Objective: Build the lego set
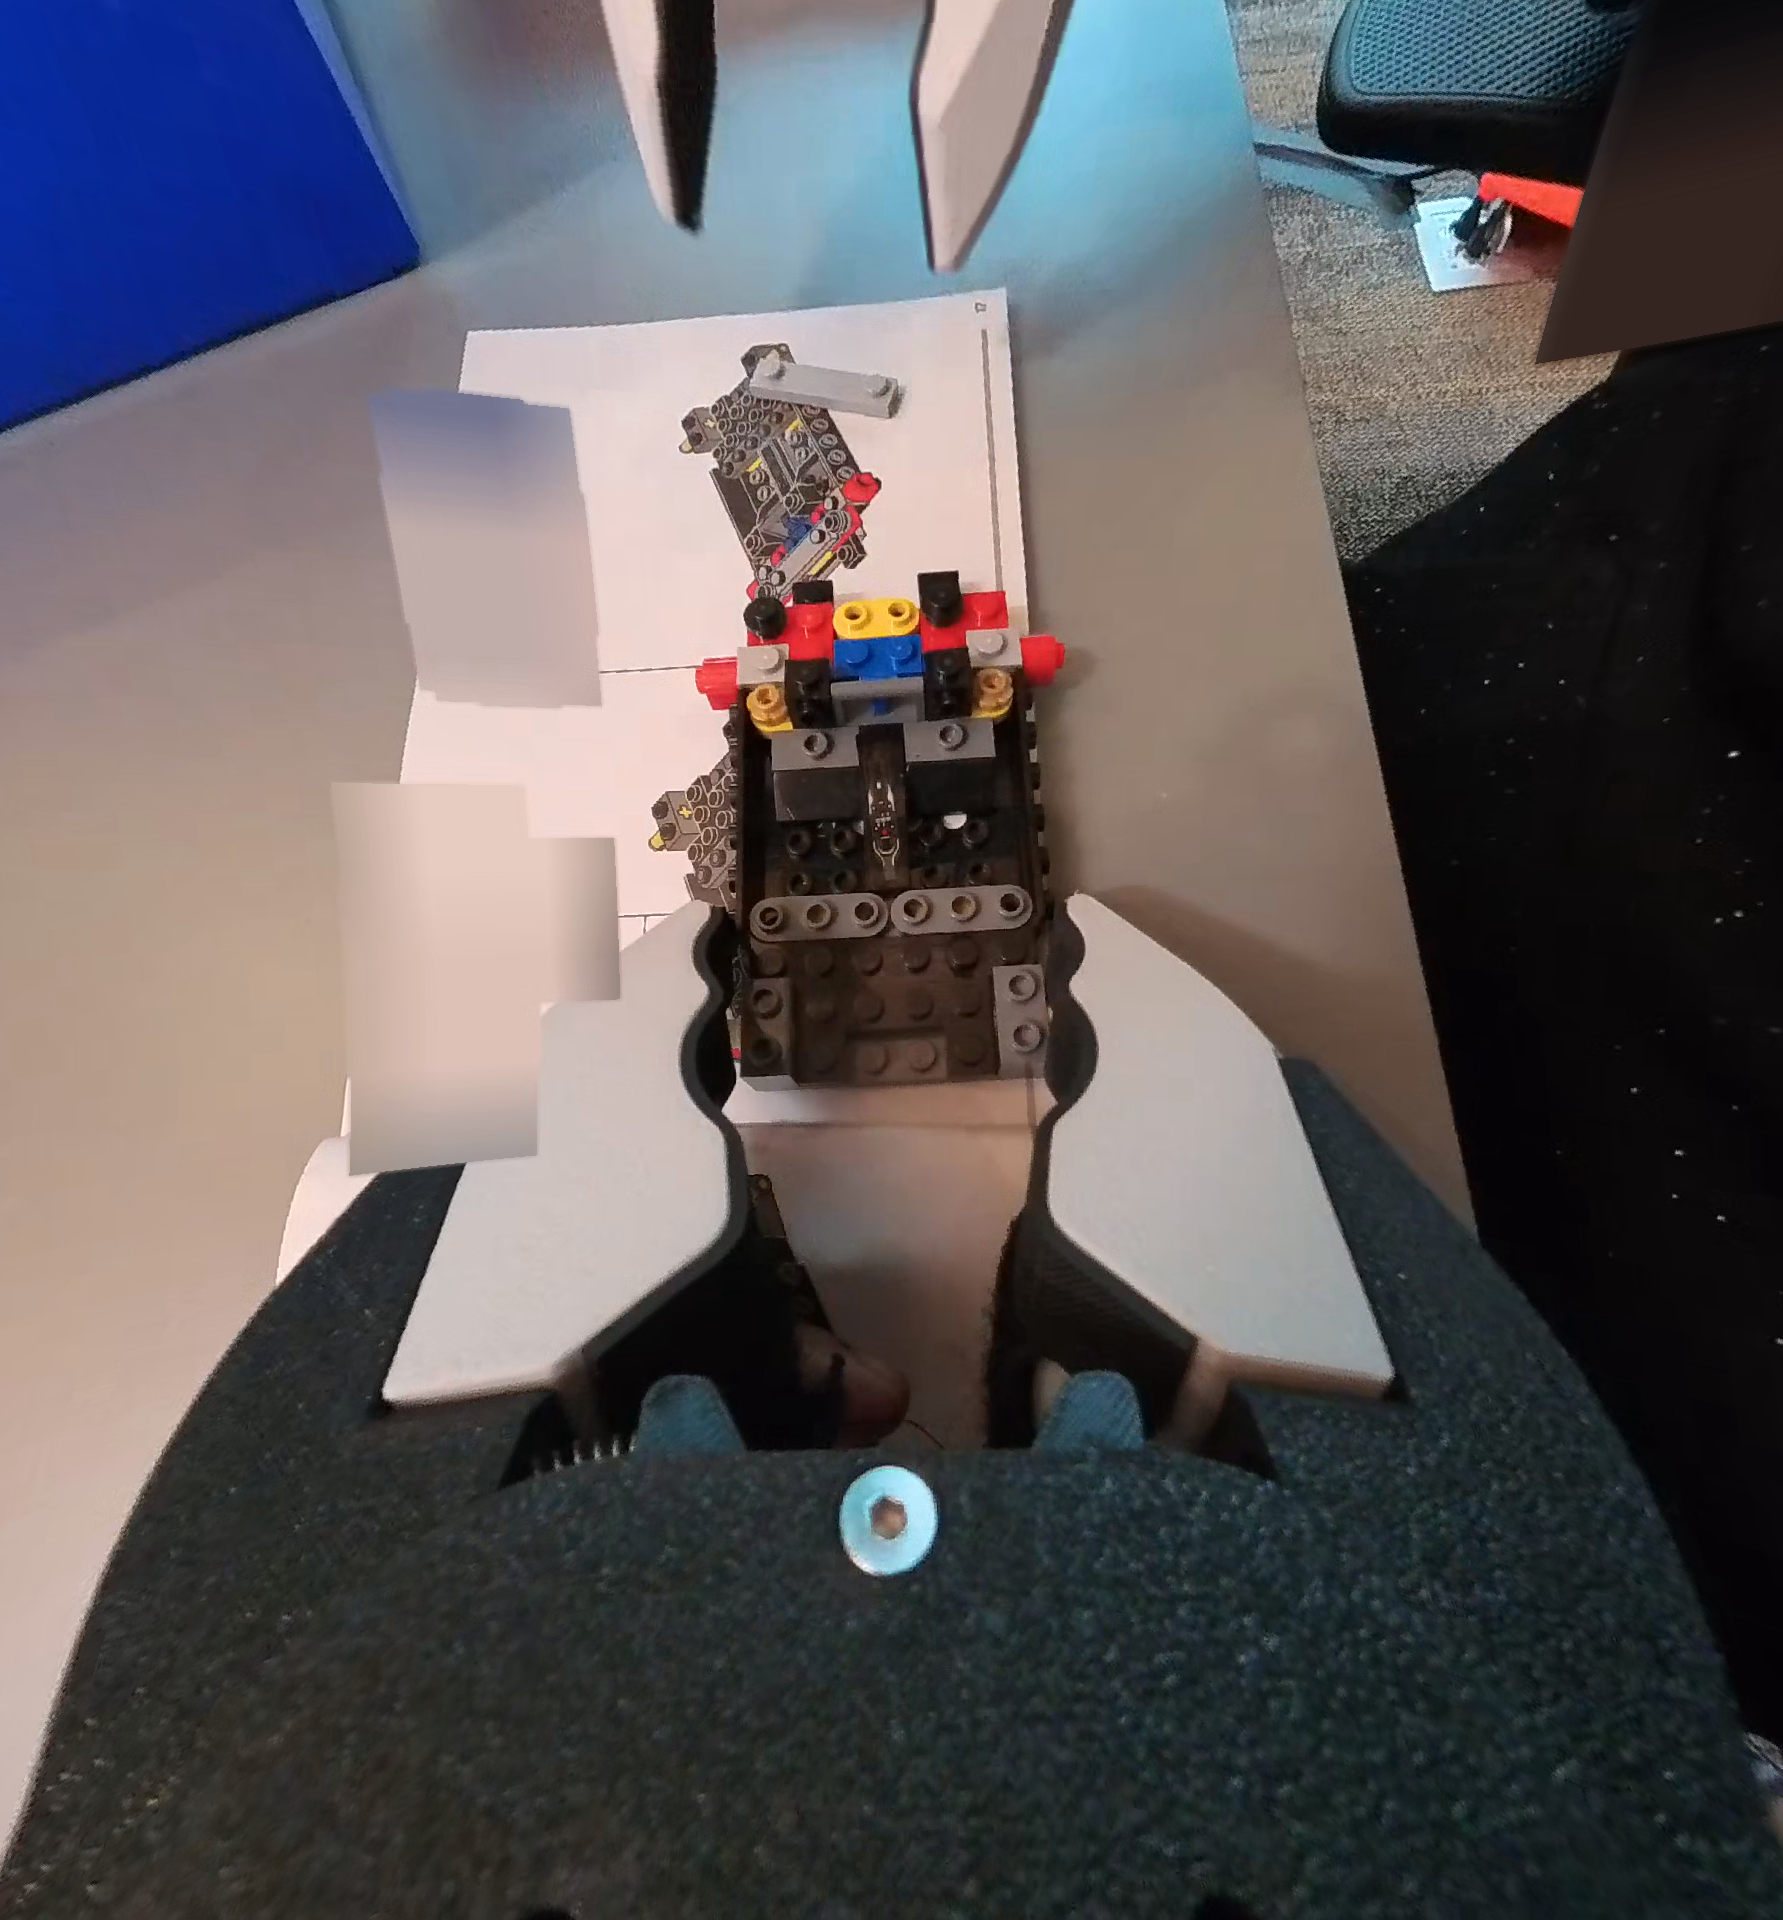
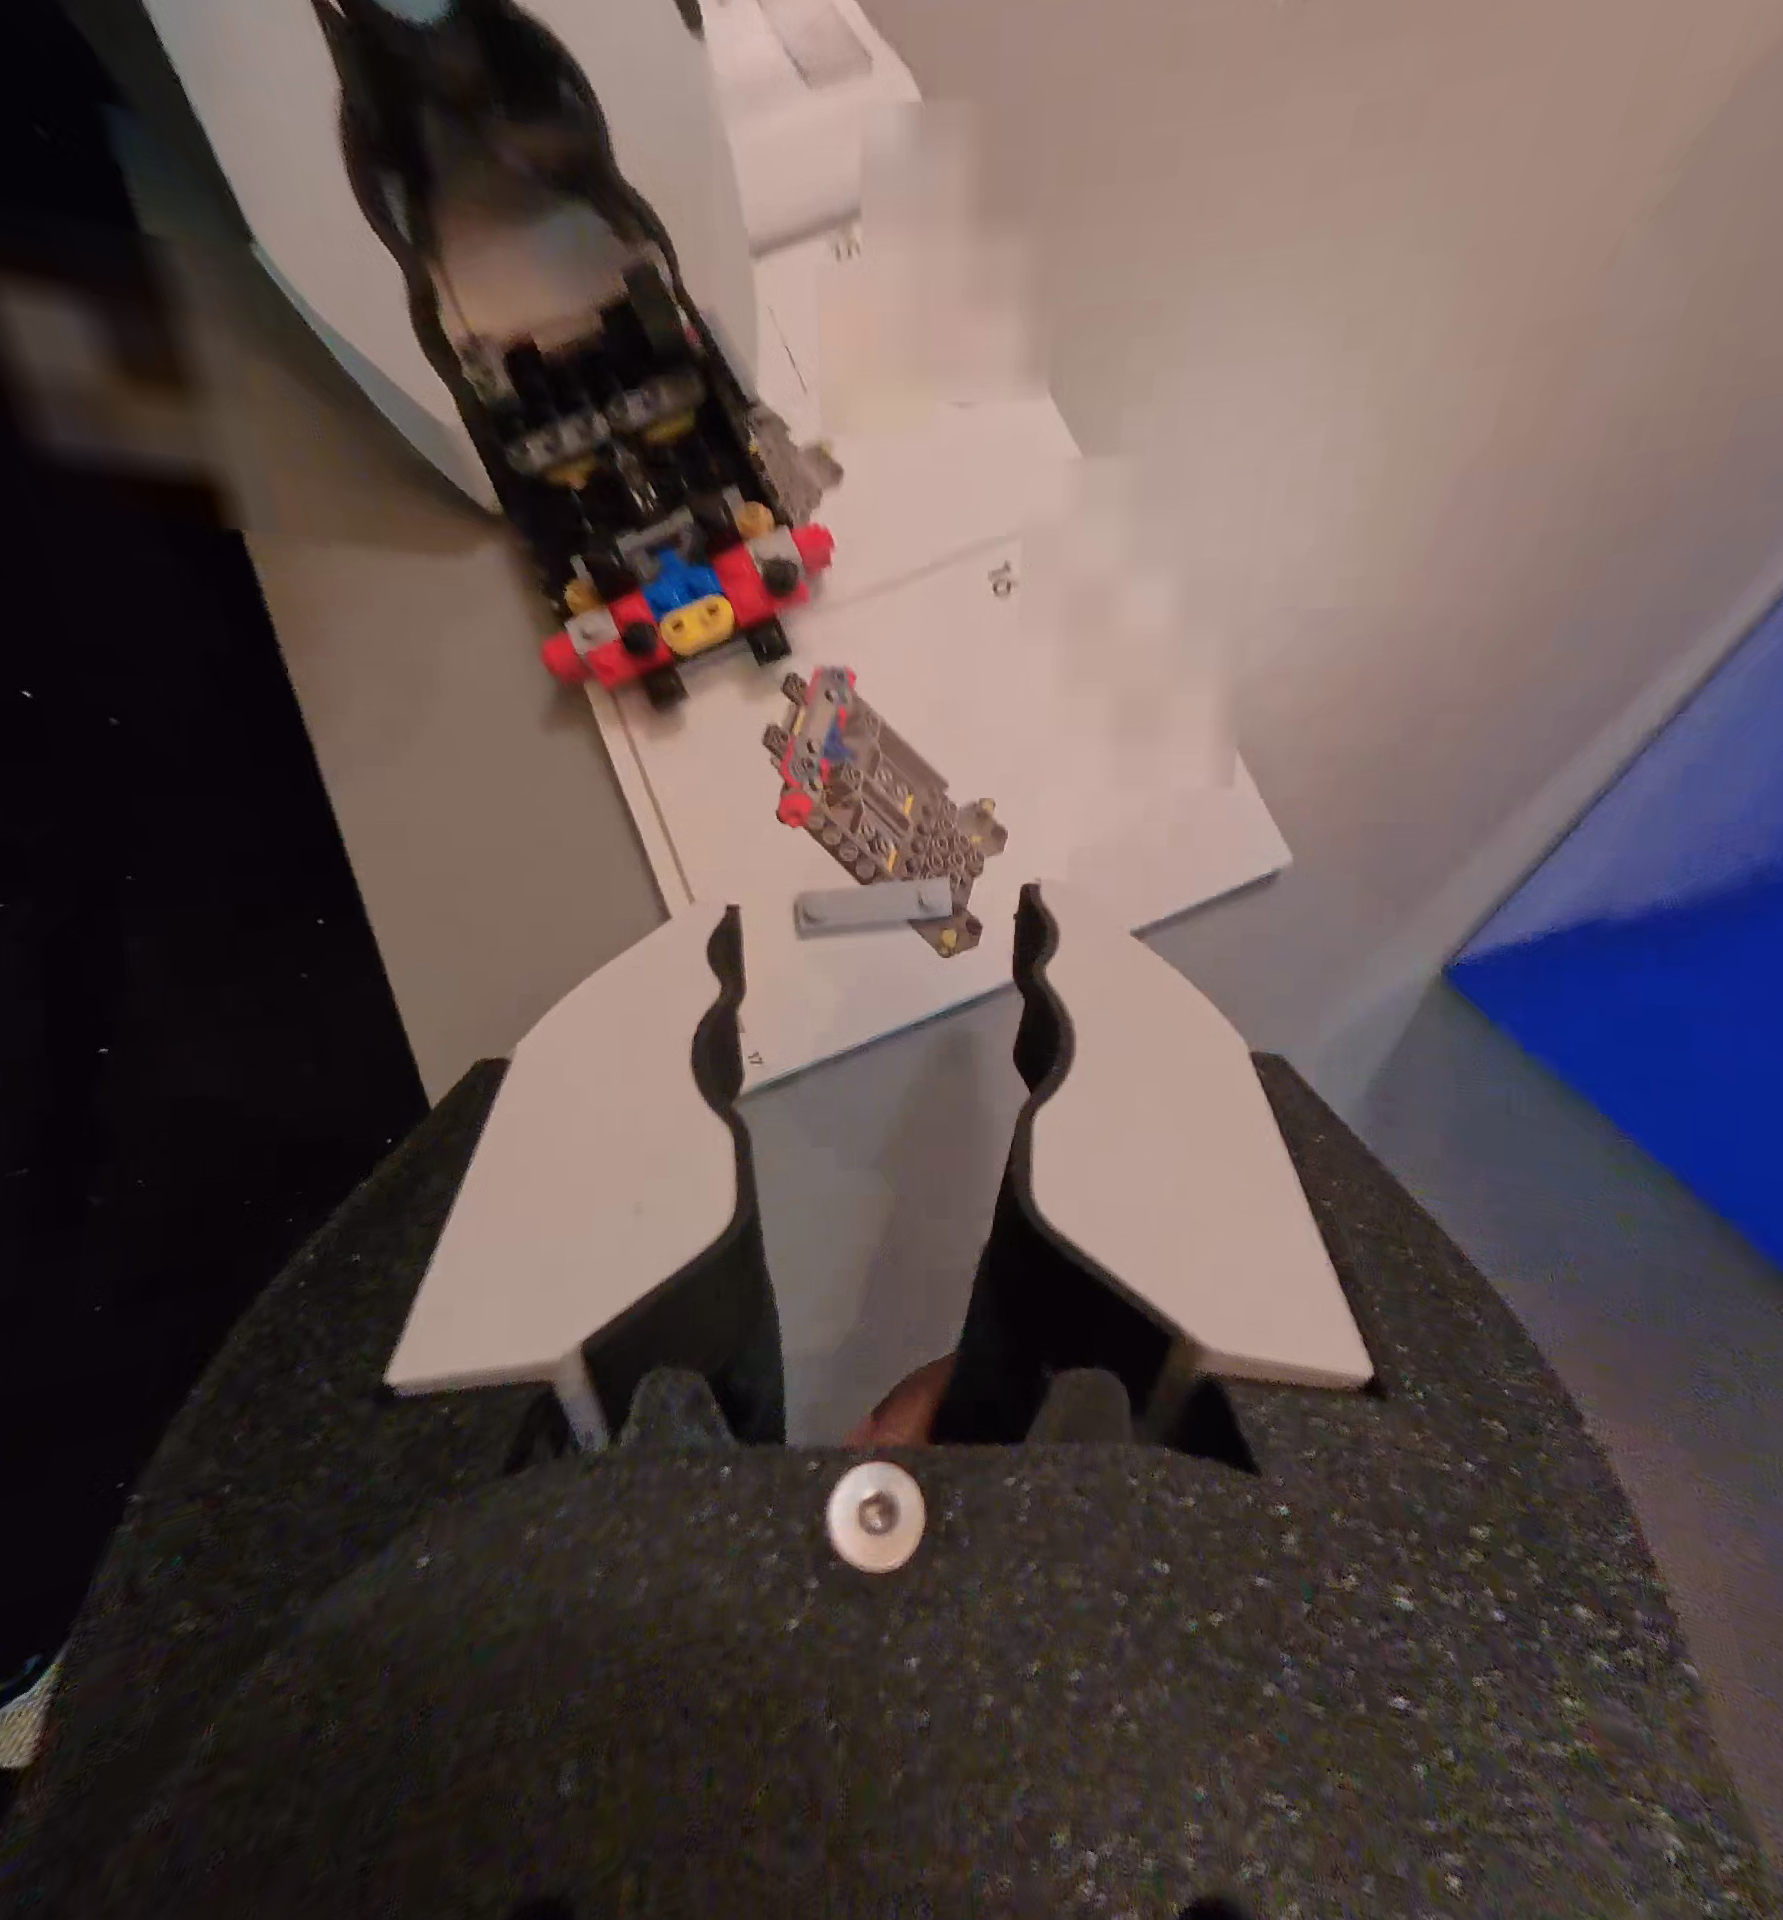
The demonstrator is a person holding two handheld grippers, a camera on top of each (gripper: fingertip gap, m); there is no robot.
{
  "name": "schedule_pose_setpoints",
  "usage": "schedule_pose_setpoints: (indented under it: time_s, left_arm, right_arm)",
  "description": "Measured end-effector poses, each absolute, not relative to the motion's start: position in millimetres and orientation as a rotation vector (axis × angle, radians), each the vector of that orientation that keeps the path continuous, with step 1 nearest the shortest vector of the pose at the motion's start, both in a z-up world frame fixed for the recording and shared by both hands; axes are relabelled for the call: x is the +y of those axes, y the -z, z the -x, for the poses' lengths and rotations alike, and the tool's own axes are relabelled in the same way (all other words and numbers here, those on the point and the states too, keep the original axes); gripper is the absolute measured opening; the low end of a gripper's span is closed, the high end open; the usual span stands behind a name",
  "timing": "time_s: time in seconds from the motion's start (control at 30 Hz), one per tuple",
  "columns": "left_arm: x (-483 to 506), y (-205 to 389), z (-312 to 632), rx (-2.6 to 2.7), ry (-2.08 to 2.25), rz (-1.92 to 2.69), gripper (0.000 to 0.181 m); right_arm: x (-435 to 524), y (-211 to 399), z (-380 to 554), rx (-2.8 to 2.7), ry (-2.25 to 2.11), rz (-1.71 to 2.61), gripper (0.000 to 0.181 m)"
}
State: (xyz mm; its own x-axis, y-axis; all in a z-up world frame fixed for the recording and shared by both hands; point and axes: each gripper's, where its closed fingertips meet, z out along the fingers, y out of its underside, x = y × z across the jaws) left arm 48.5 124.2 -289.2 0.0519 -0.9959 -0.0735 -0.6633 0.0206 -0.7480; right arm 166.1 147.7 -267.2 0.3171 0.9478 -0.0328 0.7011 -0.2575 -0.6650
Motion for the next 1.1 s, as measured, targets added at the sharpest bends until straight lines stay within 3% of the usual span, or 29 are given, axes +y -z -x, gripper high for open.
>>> schedule_pose_setpoints:
  time_s: [0.03, 0.2, 0.43, 1.1]
  left_arm:
    - [124.2, 289.3, -48.4, 1.676, 0.68, 1.708, 0.058]
    - [124.3, 289.4, -48.4, 1.675, 0.684, 1.713, 0.058]
    - [124.0, 289.6, -48.3, 1.676, 0.687, 1.714, 0.058]
    - [124.4, 281.8, -47.9, 1.632, 0.736, 1.69, 0.058]
  right_arm:
    - [147.2, 273.3, -165.1, -1.467, -0.585, 2.061, 0.05]
    - [146.1, 290.8, -161.9, -1.528, -0.53, 2.105, 0.05]
    - [146.5, 290.5, -158.5, -1.524, -0.57, 2.091, 0.033]
    - [124.5, 263.7, -112.7, -1.609, -0.759, 1.833, 0.032]
